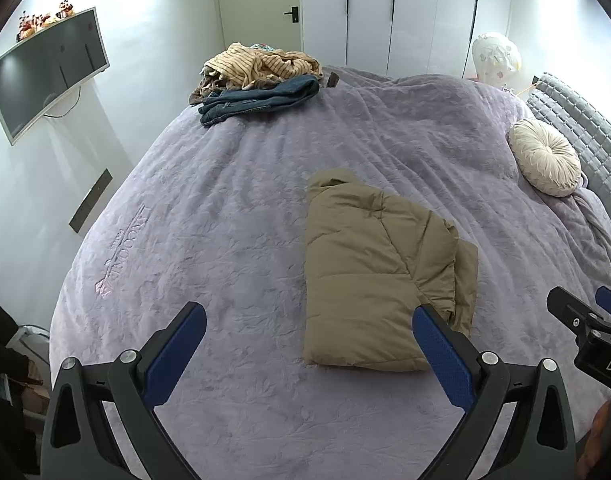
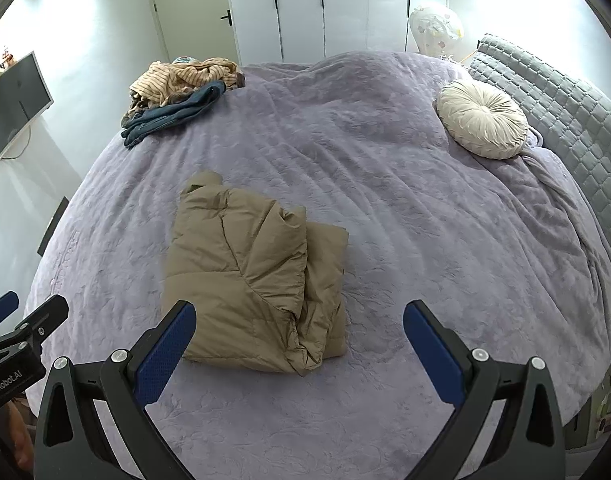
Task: Fold large clothes
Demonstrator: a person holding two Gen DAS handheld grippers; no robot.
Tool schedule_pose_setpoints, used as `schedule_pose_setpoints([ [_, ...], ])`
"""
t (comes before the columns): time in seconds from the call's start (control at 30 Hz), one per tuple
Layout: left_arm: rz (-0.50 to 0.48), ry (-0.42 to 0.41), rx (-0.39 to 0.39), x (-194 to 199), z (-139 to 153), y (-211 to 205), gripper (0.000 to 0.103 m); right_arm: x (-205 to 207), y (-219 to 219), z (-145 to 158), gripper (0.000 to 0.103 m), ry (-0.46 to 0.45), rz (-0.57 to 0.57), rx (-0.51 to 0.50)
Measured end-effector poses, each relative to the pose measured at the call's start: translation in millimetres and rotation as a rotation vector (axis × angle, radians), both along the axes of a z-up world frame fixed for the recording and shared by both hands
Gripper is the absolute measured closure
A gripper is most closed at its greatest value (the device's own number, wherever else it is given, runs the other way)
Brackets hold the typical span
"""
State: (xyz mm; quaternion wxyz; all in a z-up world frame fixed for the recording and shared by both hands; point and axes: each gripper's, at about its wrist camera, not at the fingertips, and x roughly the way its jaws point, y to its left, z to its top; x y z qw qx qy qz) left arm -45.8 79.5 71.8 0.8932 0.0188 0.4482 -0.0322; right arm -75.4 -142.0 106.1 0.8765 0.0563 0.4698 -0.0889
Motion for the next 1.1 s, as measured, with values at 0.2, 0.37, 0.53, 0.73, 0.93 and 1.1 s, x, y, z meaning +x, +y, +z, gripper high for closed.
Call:
schedule_pose_setpoints([
  [0.2,0.001,0.006,0.005,1.5,-2.0,0.8,0.000,2.8,0.7,-1.6,0.000,0.008,0.007,0.006],
  [0.37,0.000,0.015,0.005,4.7,-4.4,0.8,0.000,4.7,0.2,-2.2,0.000,0.011,0.010,0.008],
  [0.53,-0.001,0.012,0.006,5.2,-5.5,-0.4,0.000,5.3,0.3,-2.7,0.000,0.013,0.008,0.011],
  [0.73,0.000,0.016,0.006,5.8,-5.9,-1.4,0.000,5.7,0.3,-3.1,0.000,0.013,0.008,0.010],
  [0.93,-0.002,0.016,0.006,6.4,-5.7,-1.1,0.000,6.2,0.2,-3.6,0.000,0.016,0.008,0.013],
  [1.1,0.002,0.021,0.005,5.9,-7.1,-1.1,0.000,3.9,1.8,-6.3,0.000,0.017,0.008,0.016],
])
